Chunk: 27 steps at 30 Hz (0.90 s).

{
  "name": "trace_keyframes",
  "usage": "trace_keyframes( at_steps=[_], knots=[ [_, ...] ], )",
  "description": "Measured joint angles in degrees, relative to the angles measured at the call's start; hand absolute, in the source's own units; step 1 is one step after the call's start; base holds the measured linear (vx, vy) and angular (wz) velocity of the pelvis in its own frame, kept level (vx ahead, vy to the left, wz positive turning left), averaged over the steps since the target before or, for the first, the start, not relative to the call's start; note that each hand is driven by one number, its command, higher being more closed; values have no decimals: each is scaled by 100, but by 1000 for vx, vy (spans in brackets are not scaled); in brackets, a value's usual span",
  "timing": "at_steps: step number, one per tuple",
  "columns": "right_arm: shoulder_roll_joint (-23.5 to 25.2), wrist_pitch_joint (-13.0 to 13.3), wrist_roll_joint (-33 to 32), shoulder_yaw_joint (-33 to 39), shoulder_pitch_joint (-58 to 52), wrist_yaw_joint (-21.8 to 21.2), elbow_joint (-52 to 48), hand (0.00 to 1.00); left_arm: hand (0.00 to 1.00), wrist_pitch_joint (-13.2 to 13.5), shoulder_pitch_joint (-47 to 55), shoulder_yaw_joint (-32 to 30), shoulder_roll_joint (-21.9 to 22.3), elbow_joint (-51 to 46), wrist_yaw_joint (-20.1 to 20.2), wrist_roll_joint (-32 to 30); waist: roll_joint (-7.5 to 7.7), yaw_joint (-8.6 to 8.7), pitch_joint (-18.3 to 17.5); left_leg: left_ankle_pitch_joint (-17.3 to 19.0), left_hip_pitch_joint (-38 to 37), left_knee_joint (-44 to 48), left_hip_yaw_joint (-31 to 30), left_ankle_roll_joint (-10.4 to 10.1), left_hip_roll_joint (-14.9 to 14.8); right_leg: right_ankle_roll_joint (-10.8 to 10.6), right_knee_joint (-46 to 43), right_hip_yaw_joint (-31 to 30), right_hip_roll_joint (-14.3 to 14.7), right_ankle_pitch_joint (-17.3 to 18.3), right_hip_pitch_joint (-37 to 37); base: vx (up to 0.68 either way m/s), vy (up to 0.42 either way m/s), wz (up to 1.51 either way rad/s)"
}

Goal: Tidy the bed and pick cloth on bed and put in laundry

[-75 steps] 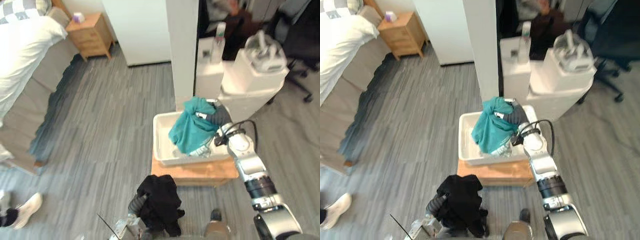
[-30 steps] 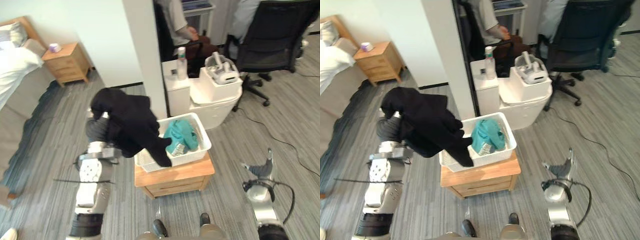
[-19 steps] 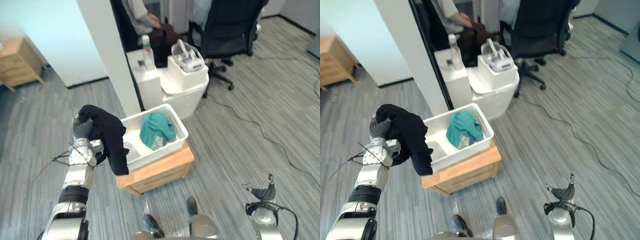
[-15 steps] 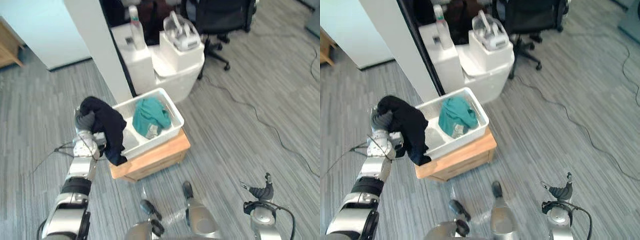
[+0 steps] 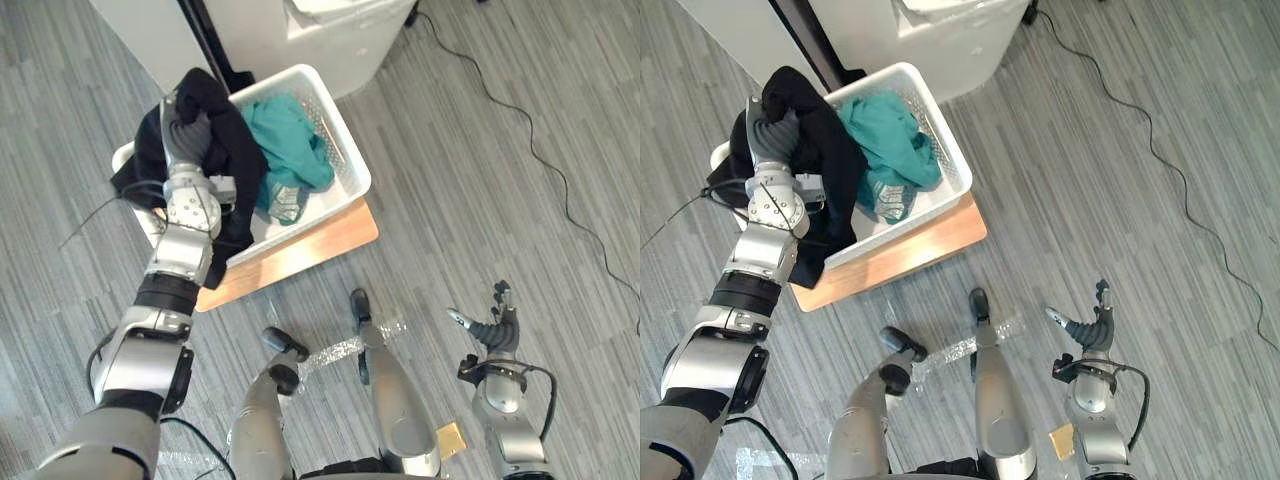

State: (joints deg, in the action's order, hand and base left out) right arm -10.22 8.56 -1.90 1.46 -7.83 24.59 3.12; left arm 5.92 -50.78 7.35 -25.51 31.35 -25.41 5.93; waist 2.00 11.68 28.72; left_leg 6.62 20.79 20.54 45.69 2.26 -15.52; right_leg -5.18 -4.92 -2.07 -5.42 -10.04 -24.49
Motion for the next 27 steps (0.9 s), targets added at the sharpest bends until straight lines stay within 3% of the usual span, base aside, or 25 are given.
trace_keyframes(
  at_steps=[4, 9, 14, 18, 20, 22, 25, 27],
  knots=[
    [19, 6, -98, -165, 35, -99, -8, 0, 0, -295, 13, 7, 152, -2, 133, 331, -57, -38, 45, 186, 147, 266, -28, -3, -139, 1, -77, -10, 44, 4, -98, -15, -3, -5],
    [86, 11, -88, -250, 98, -125, -8, 0, 0, -307, 473, 11, 406, 43, 689, 874, -108, -174, 74, 230, 143, 448, -32, 6, -251, 10, -138, -7, 82, 86, -74, -19, -44, -2],
    [84, 39, -85, -271, 91, -223, 24, 0, 0, -123, 1325, 113, 726, 73, 1204, 1429, -118, -235, 69, 231, -222, 417, -54, 2, -238, 74, -176, 27, 75, 207, 288, -15, -44, 6],
    [69, 259, -14, -311, 88, -492, 343, 0, 0, 249, 2346, -107, 809, -302, 1490, 1780, -166, -322, 37, 112, -709, -87, -129, -172, 79, 89, 59, 108, -50, 218, 781, 9, -21, 21],
    [15, 269, 38, -289, 66, -613, 749, 0, 0, 349, 2840, -332, 869, -461, 1693, 2026, -313, -327, -88, 64, -832, -261, -284, -238, 201, 101, 183, 227, -90, 235, 1000, 49, -34, 34],
    [4, 259, 42, -181, 4, -717, 1315, 0, 0, 359, 3446, -629, 909, -683, 1837, 2196, -534, -402, -431, -16, -961, -443, -464, -286, 312, 60, 278, 361, -122, 312, 1208, 83, -41, 27],
    [30, 260, 88, 32, -184, -839, 1646, 0, 0, 480, 4260, -1042, 972, -1347, 1924, 2113, -663, -479, -777, -108, -1336, -722, -646, -238, 473, -11, 321, 517, -159, 439, 1618, 120, -11, 25],
    [78, 260, 216, 142, -231, -869, 1877, 0, 0, 563, 4653, -1239, 998, -1482, 1932, 2056, -646, -533, -1040, -157, -1529, -879, -706, -223, 568, -8, 335, 579, -165, 515, 1802, 138, 11, 24]
  ],
)
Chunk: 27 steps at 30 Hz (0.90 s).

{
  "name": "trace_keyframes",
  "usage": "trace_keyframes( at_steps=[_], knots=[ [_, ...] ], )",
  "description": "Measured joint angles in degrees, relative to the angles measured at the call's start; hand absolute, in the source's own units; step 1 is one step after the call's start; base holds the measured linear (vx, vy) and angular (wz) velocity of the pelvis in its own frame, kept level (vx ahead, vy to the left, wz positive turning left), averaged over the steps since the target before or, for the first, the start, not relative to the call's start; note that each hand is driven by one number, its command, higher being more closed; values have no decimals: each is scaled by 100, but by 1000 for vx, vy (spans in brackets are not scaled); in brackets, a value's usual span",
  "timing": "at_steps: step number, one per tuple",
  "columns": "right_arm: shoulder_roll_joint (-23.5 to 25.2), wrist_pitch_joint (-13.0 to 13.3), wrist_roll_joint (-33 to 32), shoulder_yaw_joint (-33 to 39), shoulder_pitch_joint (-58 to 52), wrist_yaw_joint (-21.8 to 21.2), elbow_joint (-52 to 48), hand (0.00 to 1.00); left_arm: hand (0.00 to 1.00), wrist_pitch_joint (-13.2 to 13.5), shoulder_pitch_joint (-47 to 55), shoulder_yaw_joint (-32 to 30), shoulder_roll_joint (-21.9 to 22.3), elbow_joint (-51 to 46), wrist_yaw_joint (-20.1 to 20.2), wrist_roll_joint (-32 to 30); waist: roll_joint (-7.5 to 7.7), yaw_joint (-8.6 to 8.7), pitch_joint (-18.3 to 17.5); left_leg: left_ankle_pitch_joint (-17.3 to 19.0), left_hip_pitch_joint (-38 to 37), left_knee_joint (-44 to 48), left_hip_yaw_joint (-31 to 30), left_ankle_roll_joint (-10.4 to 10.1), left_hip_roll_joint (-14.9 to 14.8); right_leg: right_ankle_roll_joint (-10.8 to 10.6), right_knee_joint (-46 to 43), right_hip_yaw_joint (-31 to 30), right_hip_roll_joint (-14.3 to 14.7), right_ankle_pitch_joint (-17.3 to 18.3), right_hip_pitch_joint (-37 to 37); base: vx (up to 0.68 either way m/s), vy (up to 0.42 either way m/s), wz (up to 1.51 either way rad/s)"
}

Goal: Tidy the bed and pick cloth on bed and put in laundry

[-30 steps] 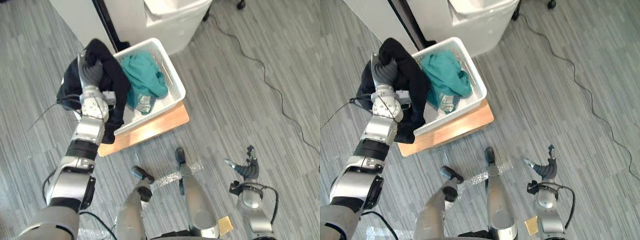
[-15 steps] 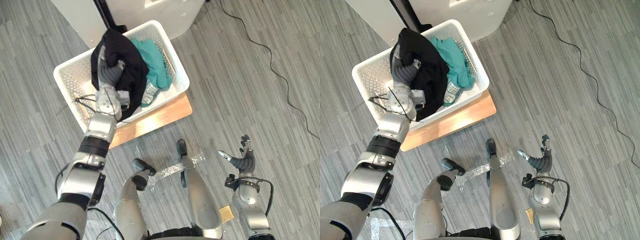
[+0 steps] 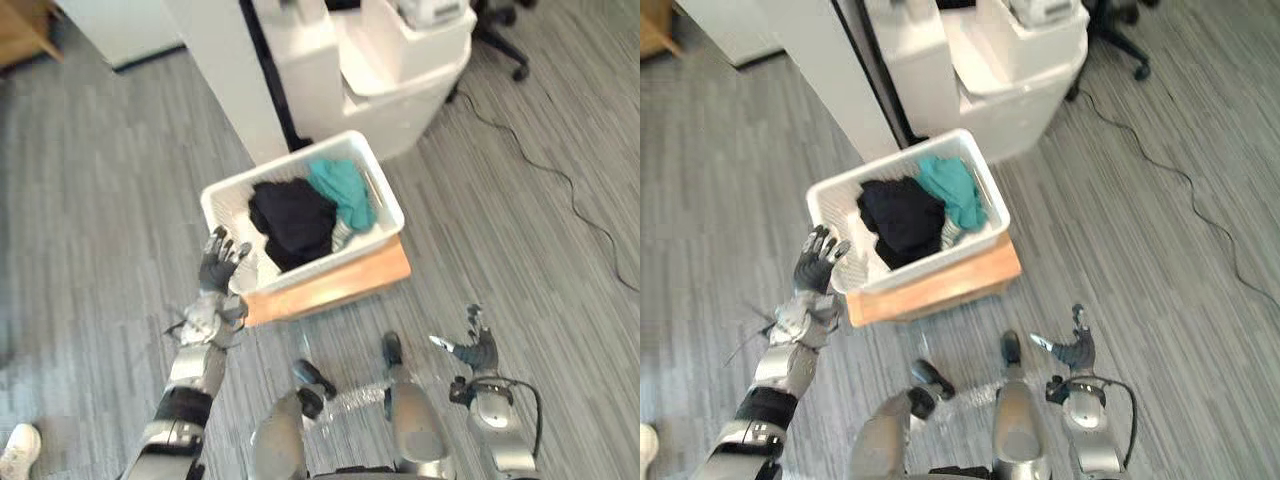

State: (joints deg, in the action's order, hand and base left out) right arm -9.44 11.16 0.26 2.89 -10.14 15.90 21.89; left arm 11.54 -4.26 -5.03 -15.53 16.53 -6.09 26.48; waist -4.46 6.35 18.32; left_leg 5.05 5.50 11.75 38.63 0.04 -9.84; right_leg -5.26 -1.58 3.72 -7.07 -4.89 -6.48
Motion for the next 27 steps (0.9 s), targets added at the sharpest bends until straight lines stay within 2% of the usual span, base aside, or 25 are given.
trace_keyframes(
  at_steps=[6, 9, 11, 14, 16, 18, 19, 23, 25, 26, 27],
  knots=[
    [25, 7, 58, 185, -24, -153, 861, 0, 0, 8, 970, -451, 332, -38, 351, 46, 81, -119, -573, -181, -560, -562, -243, -15, 327, 22, 161, 271, -115, 155, 578, 84, 34, 25],
    [50, 1, 93, 192, -28, -162, 1443, 0, 0, 2, 1273, -479, 348, -36, 516, 182, 166, -292, -784, -297, -876, -892, -267, -50, 475, 13, 158, 341, -140, 273, 759, 12, 9, 11],
    [61, 4, 76, 321, -1, -223, 1682, 0, 0, -134, 1406, -492, 388, -23, 704, 338, 172, -294, -880, -418, -1038, -1152, -319, -48, 565, 33, 154, 401, -158, 330, 849, -4, -5, 15],
    [55, 49, -80, 657, 132, -349, 2127, 0, 0, -531, 1617, -517, 554, 361, 976, 534, 164, -312, -1016, -632, -1289, -1640, -347, -72, 708, -36, 150, 434, -170, 393, 929, -30, 18, 7],
    [91, 278, -382, 842, 190, -528, 2517, 0, 0, -764, 1759, -504, 751, 1198, 1148, 496, 204, -336, -1159, -660, -1341, -1731, -380, -78, 750, -59, 149, 451, -189, 420, 943, -22, 27, 4],
    [165, 480, -633, 952, 193, -635, 2710, 0, 0, -808, 1953, -413, 857, 1752, 1280, 470, 272, -356, -1208, -658, -1353, -1759, -397, -79, 766, -67, 156, 465, -206, 425, 963, 2, 10, 2],
    [239, 612, -820, 1050, 203, -728, 2804, 0, 0, -823, 2032, -402, 910, 2116, 1374, 416, 321, -387, -1236, -654, -1354, -1760, -398, -84, 773, -67, 161, 463, -212, 425, 964, 0, 0, 0],
    [357, 876, -1117, 1257, 342, -1031, 3202, 0, 0, -754, 2226, -418, 958, 3045, 1391, 100, 407, -425, -1285, -630, -1426, -1763, -398, -101, 789, -66, 193, 467, -228, 423, 1057, 0, 0, 0],
    [373, 912, -1113, 1292, 430, -1116, 3339, 0, 0, -668, 2228, -415, 985, 3235, 1399, -14, 366, -416, -1301, -622, -1435, -1765, -394, -99, 785, -66, 195, 461, -235, 423, 1065, 0, 0, 0],
    [368, 1001, -1312, 1296, 570, -1111, 3527, 0, 0, -414, 2081, -415, 1085, 3606, 1362, -194, 280, -404, -1446, -570, -1444, -1767, -379, -136, 777, -72, 372, 483, -201, 422, 1152, 0, 0, 0],
    [368, 1001, -1312, 1296, 570, -1111, 3527, 0, 0, -414, 2081, -415, 1085, 3606, 1362, -194, 279, -404, -1446, -570, -1444, -1767, -379, -136, 777, -72, 372, 483, -200, 422, 1152, 0, 0, 0]
  ],
)
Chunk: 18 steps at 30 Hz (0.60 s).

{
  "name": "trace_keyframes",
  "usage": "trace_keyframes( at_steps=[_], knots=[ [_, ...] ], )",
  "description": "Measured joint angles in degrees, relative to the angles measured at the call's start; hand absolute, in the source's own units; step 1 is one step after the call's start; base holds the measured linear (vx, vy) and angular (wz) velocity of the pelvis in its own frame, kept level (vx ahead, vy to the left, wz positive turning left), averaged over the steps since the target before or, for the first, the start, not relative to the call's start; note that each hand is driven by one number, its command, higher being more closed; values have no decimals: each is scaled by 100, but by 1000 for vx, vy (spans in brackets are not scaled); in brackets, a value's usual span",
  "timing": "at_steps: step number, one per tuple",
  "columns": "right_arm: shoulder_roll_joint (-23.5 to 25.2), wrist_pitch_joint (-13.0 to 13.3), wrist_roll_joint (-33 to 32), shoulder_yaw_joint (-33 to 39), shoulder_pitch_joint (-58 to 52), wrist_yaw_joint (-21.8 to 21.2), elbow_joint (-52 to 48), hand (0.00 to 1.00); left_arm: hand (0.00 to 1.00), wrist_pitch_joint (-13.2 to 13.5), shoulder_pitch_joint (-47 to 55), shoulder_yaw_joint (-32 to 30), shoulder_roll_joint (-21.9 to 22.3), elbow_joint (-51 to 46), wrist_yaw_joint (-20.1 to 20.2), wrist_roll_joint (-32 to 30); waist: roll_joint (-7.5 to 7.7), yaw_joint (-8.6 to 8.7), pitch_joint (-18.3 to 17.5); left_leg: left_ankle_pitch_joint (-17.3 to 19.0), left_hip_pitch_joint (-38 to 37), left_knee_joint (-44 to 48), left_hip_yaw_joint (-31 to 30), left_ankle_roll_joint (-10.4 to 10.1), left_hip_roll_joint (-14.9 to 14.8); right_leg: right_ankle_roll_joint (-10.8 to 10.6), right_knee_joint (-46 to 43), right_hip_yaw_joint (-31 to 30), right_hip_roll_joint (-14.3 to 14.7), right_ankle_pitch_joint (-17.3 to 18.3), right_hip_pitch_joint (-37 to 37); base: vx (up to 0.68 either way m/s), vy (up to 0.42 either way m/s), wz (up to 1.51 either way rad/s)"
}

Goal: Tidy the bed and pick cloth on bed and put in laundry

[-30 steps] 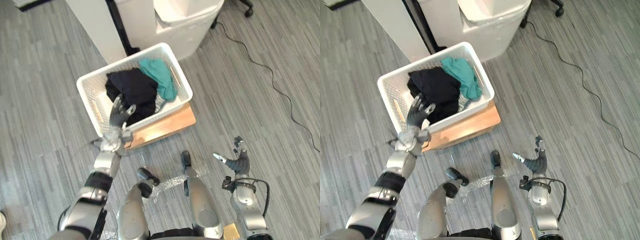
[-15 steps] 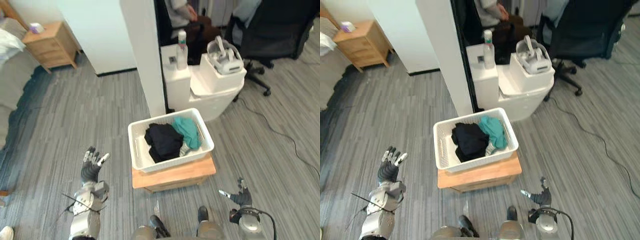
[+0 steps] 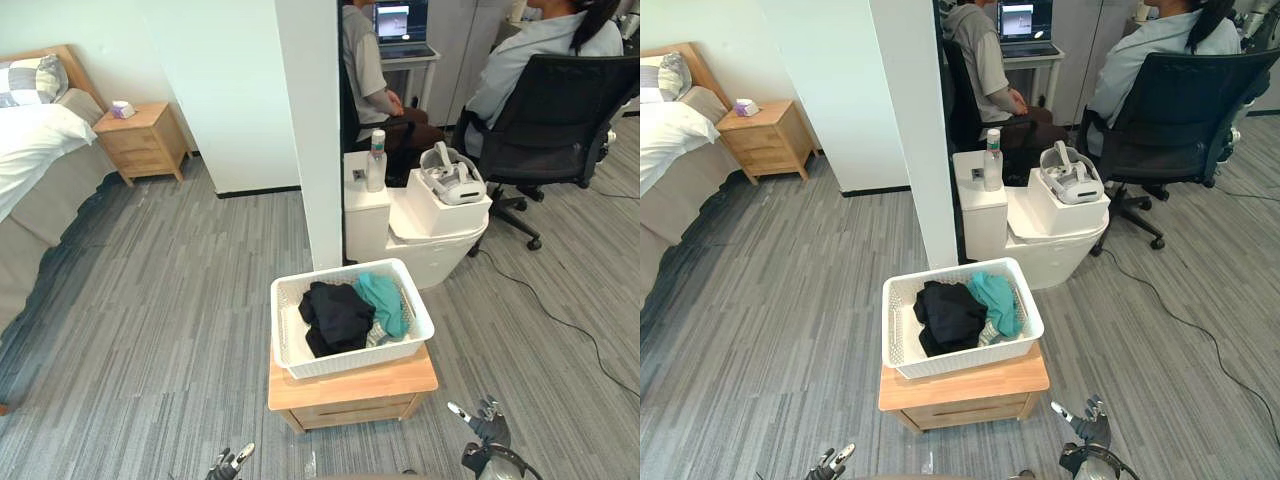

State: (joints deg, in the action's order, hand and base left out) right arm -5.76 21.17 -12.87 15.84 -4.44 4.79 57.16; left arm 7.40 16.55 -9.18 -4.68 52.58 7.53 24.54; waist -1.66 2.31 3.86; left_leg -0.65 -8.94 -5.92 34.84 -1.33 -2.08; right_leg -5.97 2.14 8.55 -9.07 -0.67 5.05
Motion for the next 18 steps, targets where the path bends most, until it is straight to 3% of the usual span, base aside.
trace_keyframes(
  at_steps=[5, 9, 12, 13, 15, 16, 18],
  knots=[
    [20, -7, -19, 0, -21, 2, -8, 0, 0, -5, -34, 3, 14, -37, -8, 8, 32, 5, 21, -1, 27, 0, -68, 0, 6, -1, 3, 87, -9, 1, 15, 1, 0, 8],
    [131, -264, -308, -115, -337, -8, -385, 0, 0, -257, -161, 84, 171, -413, -59, 235, 79, -8, 38, 1, 127, 2, -348, -4, 21, -14, 30, 396, -31, 21, 95, 4, -4, 35],
    [163, -564, -473, -227, -617, -107, -858, 0, 0, -532, -193, 376, 310, -819, -177, 470, 70, 0, 43, -1, 275, 31, -976, -5, 131, -43, -376, 576, -108, 263, -68, 39, -1, 45],
    [173, -705, -518, -347, -767, -154, -1140, 0, 0, -646, -190, 567, 337, -1061, -264, 530, 58, 4, 34, -62, 357, 43, -1487, 60, 244, -3, -961, 554, -206, 553, -298, 76, -2, 44],
    [189, -867, -583, -426, -997, -207, -1431, 0, 0, -758, -310, 762, 328, -1171, -303, 639, 71, 115, 39, -182, 476, 50, -1985, 177, 323, 198, -1331, 510, -270, 778, -387, 115, -31, 111],
    [215, -1035, -582, -477, -1143, -269, -1521, 0, 0, -836, -454, 893, 301, -1201, -303, 745, 66, 149, 37, -286, 567, 73, -2397, 203, 377, 181, -1331, 455, -303, 852, -353, 92, -49, 163],
    [254, -1189, -551, -619, -1173, -375, -1519, 0, 0, -841, -480, 906, 245, -1271, -401, 871, 206, 40, 88, -294, 746, 218, -2671, 193, 429, -36, -1193, 532, -375, 994, -223, 22, -57, 104]
  ],
)
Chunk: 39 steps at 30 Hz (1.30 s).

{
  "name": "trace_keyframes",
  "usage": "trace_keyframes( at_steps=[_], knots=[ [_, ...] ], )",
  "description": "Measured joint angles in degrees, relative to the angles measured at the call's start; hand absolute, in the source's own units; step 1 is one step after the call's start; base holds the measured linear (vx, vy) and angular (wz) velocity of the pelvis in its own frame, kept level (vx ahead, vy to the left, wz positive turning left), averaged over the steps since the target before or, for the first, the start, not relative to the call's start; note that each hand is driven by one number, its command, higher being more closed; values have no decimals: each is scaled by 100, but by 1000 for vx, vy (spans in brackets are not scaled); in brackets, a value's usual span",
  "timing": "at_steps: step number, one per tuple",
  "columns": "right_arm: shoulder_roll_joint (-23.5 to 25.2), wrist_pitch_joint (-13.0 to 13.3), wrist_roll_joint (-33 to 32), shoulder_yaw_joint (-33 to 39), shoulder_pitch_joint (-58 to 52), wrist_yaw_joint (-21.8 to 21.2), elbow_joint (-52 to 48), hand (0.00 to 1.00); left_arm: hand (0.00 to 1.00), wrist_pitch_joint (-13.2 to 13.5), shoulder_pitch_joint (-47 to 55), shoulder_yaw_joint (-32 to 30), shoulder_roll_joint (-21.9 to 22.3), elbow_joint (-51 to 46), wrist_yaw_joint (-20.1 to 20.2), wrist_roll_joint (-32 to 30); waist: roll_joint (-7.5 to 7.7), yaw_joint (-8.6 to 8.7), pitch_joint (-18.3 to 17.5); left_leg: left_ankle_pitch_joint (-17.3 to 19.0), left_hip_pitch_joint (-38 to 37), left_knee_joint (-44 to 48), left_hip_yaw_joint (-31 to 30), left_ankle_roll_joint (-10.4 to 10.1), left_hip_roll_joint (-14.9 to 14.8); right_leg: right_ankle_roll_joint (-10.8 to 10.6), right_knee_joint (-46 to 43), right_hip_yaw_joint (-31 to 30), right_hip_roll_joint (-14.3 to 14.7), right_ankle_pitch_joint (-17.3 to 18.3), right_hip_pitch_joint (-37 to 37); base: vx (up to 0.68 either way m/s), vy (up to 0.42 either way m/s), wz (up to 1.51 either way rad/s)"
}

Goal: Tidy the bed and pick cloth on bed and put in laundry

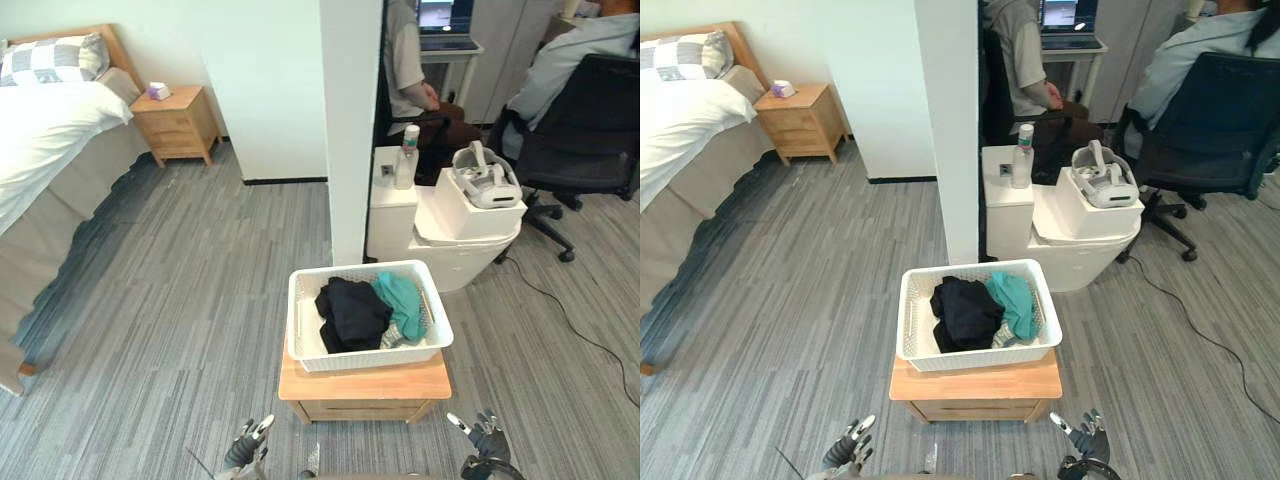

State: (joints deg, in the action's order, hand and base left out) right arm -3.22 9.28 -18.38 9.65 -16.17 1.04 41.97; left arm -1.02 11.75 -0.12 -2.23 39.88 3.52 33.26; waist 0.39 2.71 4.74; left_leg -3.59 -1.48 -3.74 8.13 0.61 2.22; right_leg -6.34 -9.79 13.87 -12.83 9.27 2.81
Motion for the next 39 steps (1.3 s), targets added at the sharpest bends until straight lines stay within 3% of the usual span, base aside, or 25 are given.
trace_keyframes(
  at_steps=[5, 6, 7, 8, 10, 11, 12, 13, 14, 15, 16, 18, 19, 20, 21, 22, 24, 25, 26, 27, 28, 29, 31, 36, 39],
  knots=[
    [-89, -98, 364, -227, 147, -273, -12, 0, 0, 240, 343, -8, -6, -205, 41, 82, -198, -171, 171, -118, 147, 179, -295, -148, 11, -100, 2, 689, 23, 123, 421, -61, -51, 74],
    [-94, -123, 481, -257, 122, -273, -76, 0, 0, 254, 417, -8, -1, -309, 75, 54, -251, -178, 229, 168, 183, 200, 9, -5, -71, -126, -80, 924, 19, 194, 539, -98, -29, 103],
    [-73, -200, 529, -274, 69, -260, -197, 0, 0, 255, 521, -45, -4, -415, 114, -46, -270, -162, 256, 578, 160, 328, 747, 247, -192, -100, -21, 1217, -41, 226, 730, -102, -30, 120],
    [-64, -216, 543, -274, 31, -254, -251, 0, 0, 257, 525, -68, 8, -456, 117, -75, -173, -151, 244, 745, 99, 449, 1132, 408, -221, -84, 93, 1363, -106, 213, 786, -52, 16, 146],
    [-64, -319, 488, -268, 106, -148, -282, 0, 0, 262, 510, -64, 25, -612, 136, -400, -174, -67, 290, 975, 309, 1953, 2893, 800, -873, -57, -220, 2181, -353, 335, 932, -6, 56, 158],
    [-85, -321, 479, -268, 115, -103, -294, 0, 0, 261, 569, -72, 24, -665, 135, -466, -231, -41, 285, 974, 288, 2279, 3181, 825, -1081, -70, -421, 2333, -326, 462, 940, 35, 29, 132],
    [-161, -320, 467, -254, 139, -75, -287, 0, 0, 254, 576, -71, 22, -701, 129, -507, -286, -22, 298, 1020, 326, 2319, 3240, 597, -1121, -95, -628, 2470, -271, 597, 954, 4, 20, 175],
    [-185, -363, 309, -221, 216, 34, -277, 0, 0, 227, 504, -69, 73, -825, 160, -717, -231, -1, 304, 665, 376, 1739, 2994, 636, -804, 122, -516, 2632, -197, 735, 1031, -50, 13, 173],
    [-142, -357, 269, -230, 209, 46, -285, 0, 0, 211, 468, -107, 64, -850, 172, -786, -128, 17, 293, 519, 340, 1300, 2889, 665, -625, 155, -304, 2784, -215, 581, 1056, -47, 44, 171],
    [-128, -307, 213, -229, 330, 75, -295, 0, 0, 151, 478, -176, 67, -871, 250, -926, -107, 16, 295, 754, 298, 1339, 3281, 688, -654, -39, -188, 3127, -217, 384, 1109, 8, 55, 129],
    [-120, -299, 110, -186, 446, 196, -296, 0, 0, 56, 459, -148, 79, -805, 371, -1128, -170, 104, 326, 878, 83, 1316, 3746, 401, -730, -40, -329, 3412, -151, 377, 1219, 73, 102, 135],
    [-121, -322, 44, -38, 463, 284, -284, 0, 0, 11, 453, -24, 80, -780, 460, -1272, -197, 140, 390, 571, -171, 793, 3408, 438, -503, 60, -786, 3470, -227, 347, 1268, 28, 80, 113],
    [-86, -330, 45, -14, 453, 317, -290, 0, 0, -16, 438, 81, 80, -771, 539, -1387, -331, 146, 424, 415, -313, 541, 3180, 420, -534, 208, -1057, 3355, -212, 496, 1160, -45, 28, 95],
    [12, -336, 41, -26, 460, 306, -300, 0, 0, -35, 476, 140, -11, -774, 564, -1494, -298, 131, 429, 272, -360, 329, 3007, 399, -481, 240, -656, 3144, -113, 524, 1048, -46, -5, 77],
    [56, -352, 37, -26, 484, 301, -299, 0, 0, -37, 494, 195, -108, -777, 564, -1539, -171, 106, 437, 218, -377, 231, 2959, 386, -374, 344, -563, 3074, -159, 330, 943, -41, -76, 75],
    [42, -396, 9, -12, 522, 281, -286, 0, 0, -113, 453, 327, -183, -696, 563, -1562, -93, 132, 454, 128, -438, -50, 2730, 355, -241, 286, -781, 2894, -244, 323, 908, -117, -74, 76],
    [-58, -435, -29, 58, 527, 278, -319, 0, 0, -177, 378, 638, -170, -689, 624, -1567, -323, 210, 537, 45, -333, -216, 2211, 382, -293, 842, -1501, 2167, -185, 359, 520, -150, -43, 110],
    [-68, -492, -120, 75, 443, 319, -374, 0, 0, -247, 263, 863, -228, -629, 664, -1625, -478, 342, 539, -1, -147, -216, 1759, 378, -332, 905, -1351, 1111, 234, 555, 305, -77, -50, 180],
    [-21, -539, -223, 67, 283, 410, -481, 0, 0, -280, 74, 1034, -303, -519, 701, -1717, -469, 429, 549, -19, -15, -214, 1434, 358, -276, 867, -1023, 242, 552, 602, 196, -36, -72, 187],
    [15, -552, -264, 66, 253, 447, -480, 0, 0, -291, -6, 1086, -344, -479, 718, -1745, -406, 437, 579, -41, 28, -214, 1353, 331, -206, 843, -885, -64, 617, 583, 161, -32, -85, 157],
    [110, -556, -352, 22, 193, 528, -474, 0, 0, -301, -67, 1128, -433, -426, 736, -1758, -205, 426, 633, -157, 83, -216, 1237, 337, -27, 694, -722, -522, 615, 533, 96, -30, -70, 98],
    [111, -553, -368, -15, 197, 547, -467, 0, 0, -307, -80, 1128, -441, -344, 725, -1757, -181, 447, 654, -285, 91, -218, 1183, 366, 4, 466, -759, -558, 587, 603, 135, -57, -71, 76],
    [93, -472, -379, -114, 233, 595, -464, 0, 0, -325, 7, 1183, -444, -320, 617, -1752, -208, 430, 631, -471, 162, -218, 988, 285, -76, 439, -577, -484, 694, 620, 192, -53, -71, 32],
    [102, -376, -421, -306, 250, 687, -455, 0, 0, -226, 24, 1316, -452, -186, 477, -1730, -242, 420, 542, -509, 264, -219, 927, 235, -196, 386, -298, -461, 837, 500, 222, -32, -48, 0],
    [138, -332, -460, -402, 225, 773, -403, 0, 0, -211, -15, 1307, -474, -89, 376, -1653, -170, 419, 476, -549, 237, -220, 927, 280, -165, 328, -289, -507, 817, 452, 248, 43, -20, -3]
  ],
)
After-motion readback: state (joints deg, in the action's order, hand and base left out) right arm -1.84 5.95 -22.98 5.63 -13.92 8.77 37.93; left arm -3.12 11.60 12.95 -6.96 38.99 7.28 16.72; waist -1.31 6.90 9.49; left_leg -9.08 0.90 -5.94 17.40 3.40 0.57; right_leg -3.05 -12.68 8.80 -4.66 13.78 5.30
